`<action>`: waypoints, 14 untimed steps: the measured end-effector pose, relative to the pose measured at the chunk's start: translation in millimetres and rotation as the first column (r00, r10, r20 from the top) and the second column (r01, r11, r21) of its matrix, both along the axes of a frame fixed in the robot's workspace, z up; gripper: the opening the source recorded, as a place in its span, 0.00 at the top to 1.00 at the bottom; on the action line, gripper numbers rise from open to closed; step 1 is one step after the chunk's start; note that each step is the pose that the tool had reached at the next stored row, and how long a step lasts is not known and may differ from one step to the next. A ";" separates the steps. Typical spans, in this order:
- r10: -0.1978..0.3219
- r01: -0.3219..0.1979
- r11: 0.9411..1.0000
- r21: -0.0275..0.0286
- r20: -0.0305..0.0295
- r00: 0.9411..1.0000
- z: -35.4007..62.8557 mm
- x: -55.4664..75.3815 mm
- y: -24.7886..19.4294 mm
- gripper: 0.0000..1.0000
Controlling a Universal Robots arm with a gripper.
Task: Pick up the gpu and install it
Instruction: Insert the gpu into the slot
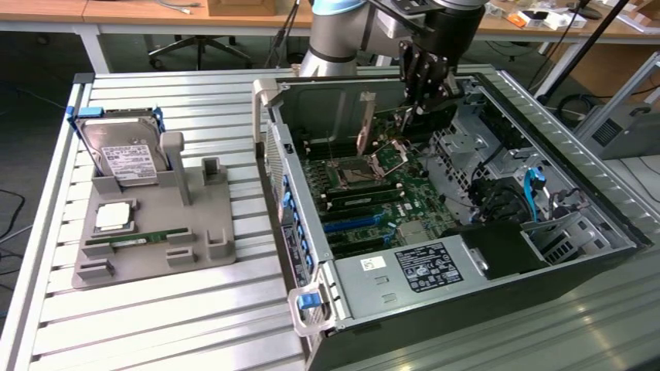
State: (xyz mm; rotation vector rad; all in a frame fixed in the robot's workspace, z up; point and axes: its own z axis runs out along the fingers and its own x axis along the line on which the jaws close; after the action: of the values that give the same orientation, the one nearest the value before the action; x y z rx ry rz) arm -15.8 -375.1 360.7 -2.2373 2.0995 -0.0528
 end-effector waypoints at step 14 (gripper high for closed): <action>0.037 -0.037 0.999 -0.001 0.000 0.999 0.0 0.4 0.0 0.73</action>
State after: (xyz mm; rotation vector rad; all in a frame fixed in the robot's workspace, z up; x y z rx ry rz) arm -15.5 -375.1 360.7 -2.2756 2.0581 -0.0519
